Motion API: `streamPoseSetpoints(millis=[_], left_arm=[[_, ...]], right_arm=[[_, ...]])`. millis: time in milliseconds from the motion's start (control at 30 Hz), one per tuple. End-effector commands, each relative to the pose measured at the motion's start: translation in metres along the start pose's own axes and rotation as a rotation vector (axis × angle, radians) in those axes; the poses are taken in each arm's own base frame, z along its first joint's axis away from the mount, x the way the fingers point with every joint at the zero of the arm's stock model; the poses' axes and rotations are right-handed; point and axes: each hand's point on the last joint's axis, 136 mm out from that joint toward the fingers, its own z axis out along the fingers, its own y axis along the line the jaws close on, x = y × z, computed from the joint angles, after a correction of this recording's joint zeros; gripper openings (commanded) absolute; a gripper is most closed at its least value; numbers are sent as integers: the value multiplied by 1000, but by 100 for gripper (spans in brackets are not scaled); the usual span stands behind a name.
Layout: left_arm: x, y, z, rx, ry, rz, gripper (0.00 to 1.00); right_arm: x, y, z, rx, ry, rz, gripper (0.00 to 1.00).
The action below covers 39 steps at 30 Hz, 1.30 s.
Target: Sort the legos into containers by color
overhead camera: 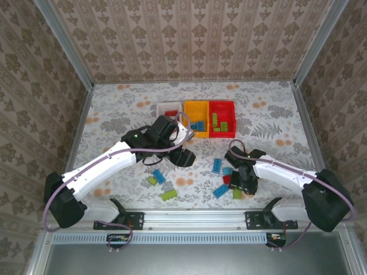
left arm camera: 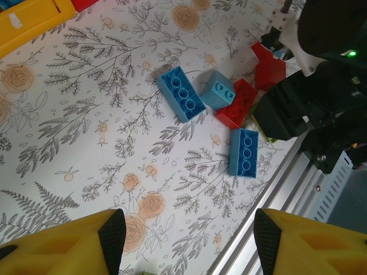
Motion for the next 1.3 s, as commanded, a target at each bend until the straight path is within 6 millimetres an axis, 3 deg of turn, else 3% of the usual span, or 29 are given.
streamPoseSetpoints(millis=[0, 167, 533, 633, 767, 933, 1033, 1200, 1267], left_arm=[[-9, -9, 0, 27, -14, 25, 64], [-9, -8, 0, 21, -13, 27, 64], [-11, -8, 0, 13, -19, 23, 63], [-14, -7, -2, 6, -31, 25, 63], [-27, -9, -11, -14, -76, 25, 63], [-65, -9, -31, -67, -192, 18, 63], [-88, -4, -38, -91, -245, 2, 63], [-116, 7, -34, -115, -281, -14, 64], [-125, 12, -32, -120, -295, -27, 63]], right_arm=[[-2, 9, 6, -22, 19, -12, 60], [-2, 8, 14, -15, 38, -8, 59], [-9, 12, 16, -40, 10, 5, 33], [-17, 11, -1, -50, -51, 4, 30], [-35, 17, -51, -86, -176, -5, 29], [-80, 47, -112, -167, -323, -42, 28], [-126, 77, -137, -210, -399, -73, 27], [-221, 112, -140, -162, -490, -97, 28], [-249, 123, -142, -159, -515, -99, 29]])
